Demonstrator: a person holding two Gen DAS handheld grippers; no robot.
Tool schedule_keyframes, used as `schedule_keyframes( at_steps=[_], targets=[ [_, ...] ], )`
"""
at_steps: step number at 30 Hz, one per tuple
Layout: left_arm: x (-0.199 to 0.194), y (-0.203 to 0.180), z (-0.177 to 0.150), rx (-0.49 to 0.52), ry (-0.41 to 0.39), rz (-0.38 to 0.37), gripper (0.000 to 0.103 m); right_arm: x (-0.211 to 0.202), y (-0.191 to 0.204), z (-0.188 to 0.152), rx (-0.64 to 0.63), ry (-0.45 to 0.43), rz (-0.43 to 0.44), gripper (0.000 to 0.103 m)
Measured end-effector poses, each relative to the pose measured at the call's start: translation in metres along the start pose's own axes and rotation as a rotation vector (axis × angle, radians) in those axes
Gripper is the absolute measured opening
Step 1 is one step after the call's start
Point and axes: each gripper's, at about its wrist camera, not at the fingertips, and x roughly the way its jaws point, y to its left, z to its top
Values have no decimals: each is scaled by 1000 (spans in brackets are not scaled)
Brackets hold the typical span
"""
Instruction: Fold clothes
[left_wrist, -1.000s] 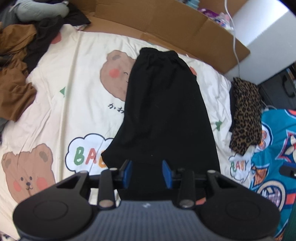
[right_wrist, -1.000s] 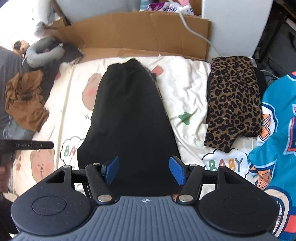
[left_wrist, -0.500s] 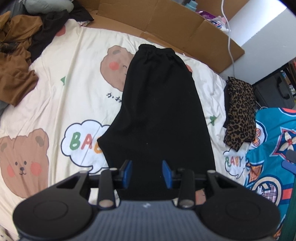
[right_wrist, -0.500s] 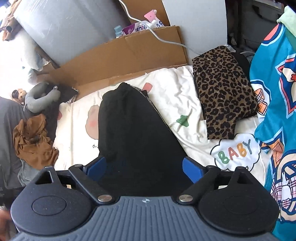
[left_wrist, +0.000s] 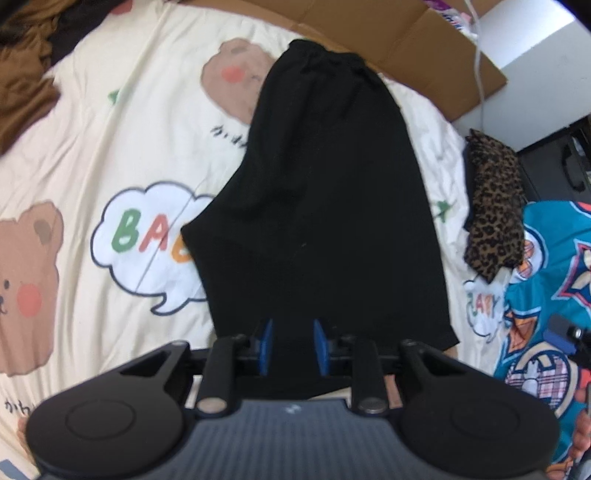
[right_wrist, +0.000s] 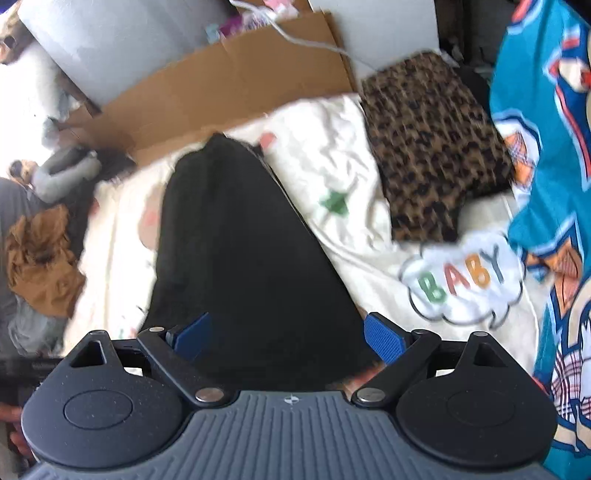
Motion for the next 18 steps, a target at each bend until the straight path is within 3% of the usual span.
schedule_keyframes(
  at_steps=[4, 8, 13, 18],
  targets=[
    [21, 17, -12, -38, 10, -9, 21, 18, -14, -10, -15, 22, -15, 92],
    [45, 34, -24, -114, 45, -11, 9, 40, -30, -15, 92, 61, -49, 91],
    [65, 50, -40, -175, 88, -34, 9, 64, -34, -27, 132, 91, -52, 91],
    [76, 56, -54, -168, 160, -23, 8, 79, -36, -39, 112, 135, -59, 91]
  ],
)
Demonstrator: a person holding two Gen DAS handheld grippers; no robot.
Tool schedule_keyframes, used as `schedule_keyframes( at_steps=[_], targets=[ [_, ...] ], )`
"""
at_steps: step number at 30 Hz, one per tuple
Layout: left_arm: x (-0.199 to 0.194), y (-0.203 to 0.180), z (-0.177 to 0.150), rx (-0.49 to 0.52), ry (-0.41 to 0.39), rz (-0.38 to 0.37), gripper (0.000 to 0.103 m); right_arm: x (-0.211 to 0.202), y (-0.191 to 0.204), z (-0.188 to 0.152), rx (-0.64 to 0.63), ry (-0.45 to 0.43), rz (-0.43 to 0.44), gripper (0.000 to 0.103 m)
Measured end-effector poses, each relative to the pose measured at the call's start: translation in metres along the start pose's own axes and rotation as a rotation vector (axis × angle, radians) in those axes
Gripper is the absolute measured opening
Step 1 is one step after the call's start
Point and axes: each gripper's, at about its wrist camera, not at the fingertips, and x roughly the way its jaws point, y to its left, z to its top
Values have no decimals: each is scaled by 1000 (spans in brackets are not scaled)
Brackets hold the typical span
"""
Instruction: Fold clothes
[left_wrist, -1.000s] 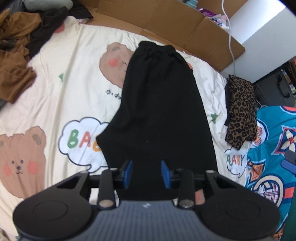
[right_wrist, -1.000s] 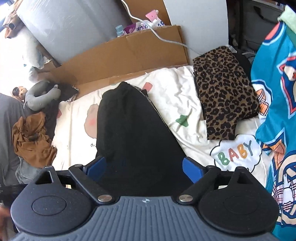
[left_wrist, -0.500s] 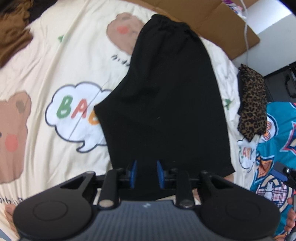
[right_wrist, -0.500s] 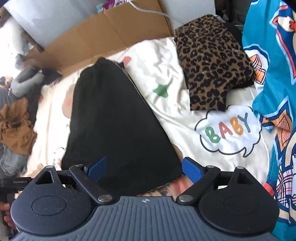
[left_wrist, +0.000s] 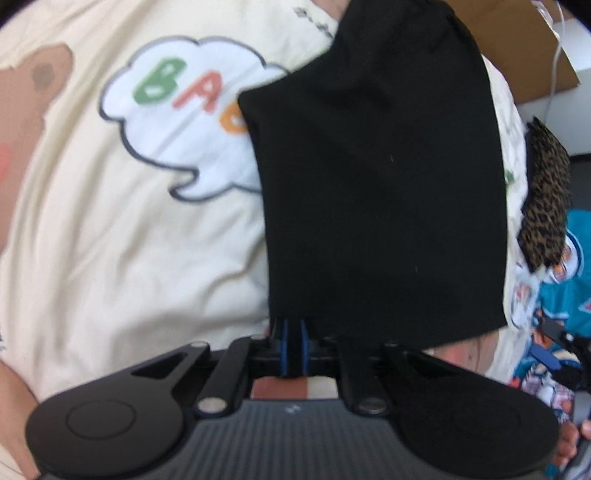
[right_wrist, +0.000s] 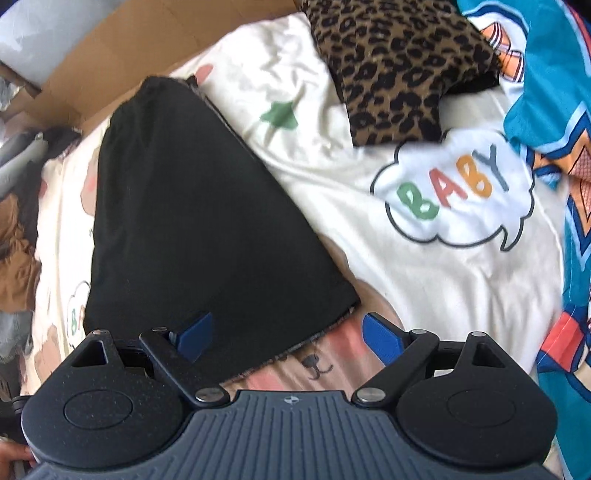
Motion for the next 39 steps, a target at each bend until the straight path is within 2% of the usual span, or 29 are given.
schedule_keyframes(
  at_steps=[2, 6, 10, 16, 18, 20, 21, 24, 30, 33, 37, 39],
  targets=[
    [5, 2, -4, 3, 10, 27, 8, 3, -2, -2, -2, 14, -17, 91],
    [12, 14, -7, -48, 3, -13, 7, 2, -3, -4, -6, 17, -32, 91],
    [17, 18, -7, -40, 2, -41, 7, 0, -1, -3, -2, 11, -28, 91],
    [12, 21, -5, -51, 18, -80, 8, 17, -7, -10, 27, 50, -40, 91],
    [6, 24, -6, -62, 14, -87, 11, 26, -14, -13, 73, 59, -38, 91],
    [2, 28, -7, -68, 18, -90, 22, 32, -21, -18, 117, 68, -44, 91],
    [2, 30, -8, -72, 23, -91, 24, 35, -25, -20, 139, 72, -49, 91],
    [4, 38, -11, -96, 41, -90, 25, 36, -27, -26, 136, 91, -67, 91],
    [10, 44, -13, -126, 45, -165, 25, 19, -23, -24, 140, 58, -54, 91],
    [11, 43, -13, -122, 46, -192, 31, 16, -21, -26, 143, 58, -57, 91],
    [7, 43, -16, -100, 34, -240, 52, 18, -23, -29, 147, 72, -70, 91],
    [5, 42, -19, -106, 24, -246, 52, 19, -24, -29, 154, 71, -69, 91]
  ],
)
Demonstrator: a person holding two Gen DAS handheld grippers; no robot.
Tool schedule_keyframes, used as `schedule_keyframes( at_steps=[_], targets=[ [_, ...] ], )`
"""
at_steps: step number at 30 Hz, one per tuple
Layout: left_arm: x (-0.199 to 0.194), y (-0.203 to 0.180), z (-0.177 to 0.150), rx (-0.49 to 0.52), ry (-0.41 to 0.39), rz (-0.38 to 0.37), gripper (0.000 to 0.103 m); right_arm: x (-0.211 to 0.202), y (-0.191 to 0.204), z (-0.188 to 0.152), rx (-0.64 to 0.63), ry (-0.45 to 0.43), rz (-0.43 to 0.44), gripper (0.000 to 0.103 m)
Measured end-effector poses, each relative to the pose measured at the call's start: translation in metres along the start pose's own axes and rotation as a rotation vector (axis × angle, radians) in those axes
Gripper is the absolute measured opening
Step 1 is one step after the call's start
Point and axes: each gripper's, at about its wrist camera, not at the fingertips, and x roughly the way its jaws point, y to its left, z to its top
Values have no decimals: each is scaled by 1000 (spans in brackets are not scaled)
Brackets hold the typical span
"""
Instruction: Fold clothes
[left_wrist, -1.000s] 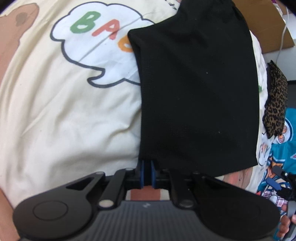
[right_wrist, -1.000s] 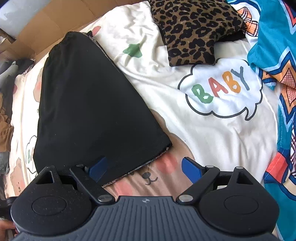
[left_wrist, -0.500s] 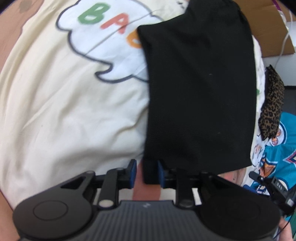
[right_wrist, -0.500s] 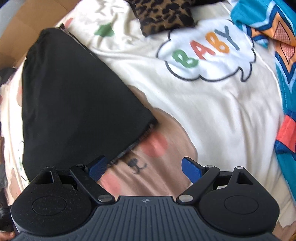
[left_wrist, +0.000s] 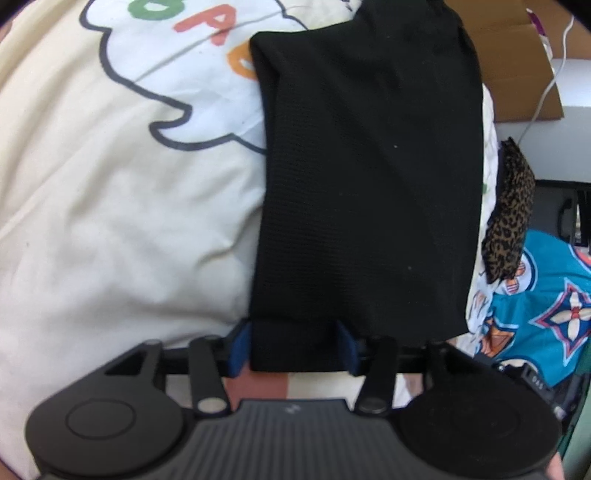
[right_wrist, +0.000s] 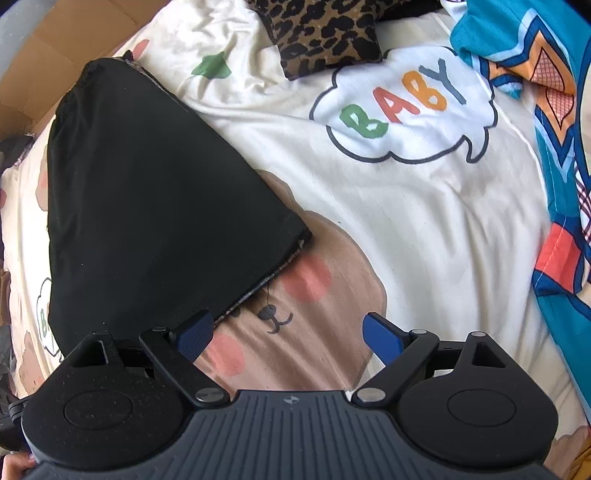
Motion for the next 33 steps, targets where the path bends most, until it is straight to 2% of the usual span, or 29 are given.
schedule_keyframes(
  at_steps=[1, 2, 3, 8, 13, 19, 22, 27, 33],
  targets=[
    [-1, 0, -2, 5, -3, 6, 47, 0, -1, 1, 4, -4, 4, 91],
    [-3, 1, -3, 4, -1, 11, 24, 1, -2, 1, 8, -8, 8, 91],
    [-4, 3, -4, 3, 2, 16, 12, 1, -2, 2, 12, -12, 12, 91],
    [-17, 11, -9, -28, -8, -10, 13, 4, -12, 5, 40, -64, 36, 91],
    [-21, 5, -13, 6, -1, 20, 22, 9, -16, 7, -14, -99, 35, 91],
    [-26, 5, -18, -4, -14, 30, 24, 13, -19, 13, -62, -175, 57, 88],
    [-30, 3, -19, 6, -13, 37, 24, 18, -18, 19, -42, -206, 93, 83],
    [-36, 1, -23, 13, -11, 47, 24, 37, -21, 18, 21, -200, 147, 61],
    [-44, -4, -27, 17, -12, 67, 24, 51, -20, 13, 61, -220, 162, 61]
  ],
)
